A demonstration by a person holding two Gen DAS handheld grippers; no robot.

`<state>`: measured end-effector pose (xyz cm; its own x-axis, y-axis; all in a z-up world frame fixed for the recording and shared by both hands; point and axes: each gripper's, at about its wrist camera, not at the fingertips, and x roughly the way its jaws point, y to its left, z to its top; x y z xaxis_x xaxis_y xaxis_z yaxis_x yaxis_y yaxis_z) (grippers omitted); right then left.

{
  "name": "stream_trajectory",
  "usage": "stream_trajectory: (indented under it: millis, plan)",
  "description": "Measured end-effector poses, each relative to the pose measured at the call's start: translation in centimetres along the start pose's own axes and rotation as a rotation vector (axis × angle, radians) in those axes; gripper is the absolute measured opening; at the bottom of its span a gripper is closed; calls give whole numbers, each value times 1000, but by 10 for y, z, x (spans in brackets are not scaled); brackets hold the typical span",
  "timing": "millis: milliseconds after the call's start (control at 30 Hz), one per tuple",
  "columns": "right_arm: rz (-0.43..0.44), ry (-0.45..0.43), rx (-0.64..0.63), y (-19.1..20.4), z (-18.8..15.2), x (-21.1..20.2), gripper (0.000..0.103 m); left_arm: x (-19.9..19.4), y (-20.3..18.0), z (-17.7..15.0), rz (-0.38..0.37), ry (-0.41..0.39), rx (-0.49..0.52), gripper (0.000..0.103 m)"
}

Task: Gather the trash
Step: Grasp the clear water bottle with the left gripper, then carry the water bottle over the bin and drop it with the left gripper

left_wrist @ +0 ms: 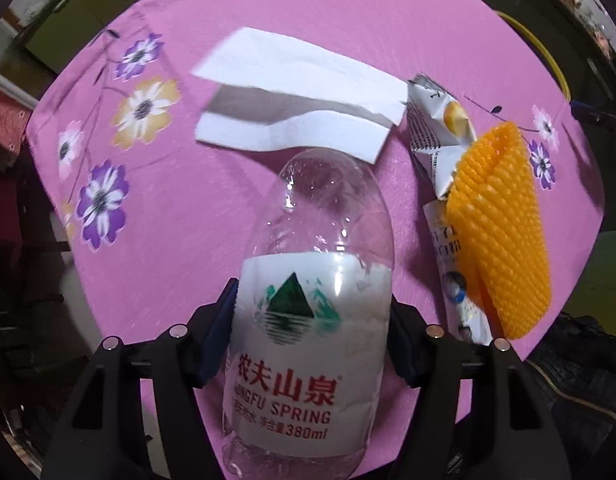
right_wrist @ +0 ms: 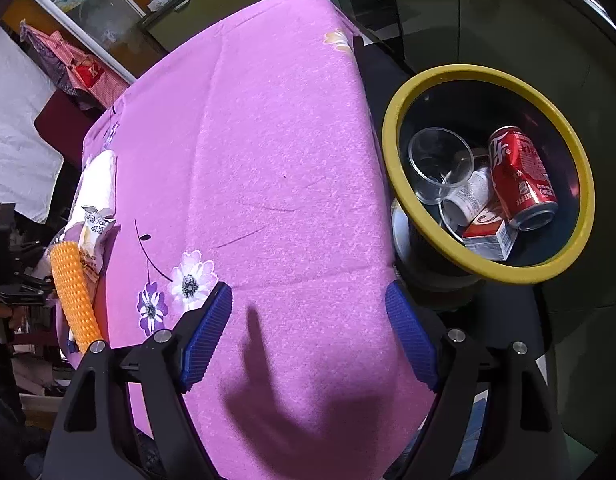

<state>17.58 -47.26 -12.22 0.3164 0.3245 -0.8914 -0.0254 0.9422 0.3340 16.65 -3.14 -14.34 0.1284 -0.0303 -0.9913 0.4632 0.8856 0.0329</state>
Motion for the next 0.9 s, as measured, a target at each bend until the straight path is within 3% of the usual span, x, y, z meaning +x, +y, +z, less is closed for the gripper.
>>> stream_trajectory:
  millis: [267, 600, 900]
  plan:
    - [-4, -5, -4, 1, 0, 1, 80, -22, 7, -20, 6, -46, -41, 62]
    - [-13, -34, -1, 1, -2, -11, 80, -53, 14, -19, 12, -131, -37, 62]
    - [-50, -93, 7, -8, -4, -43, 80, -113, -32, 11, 9, -268, 96, 62]
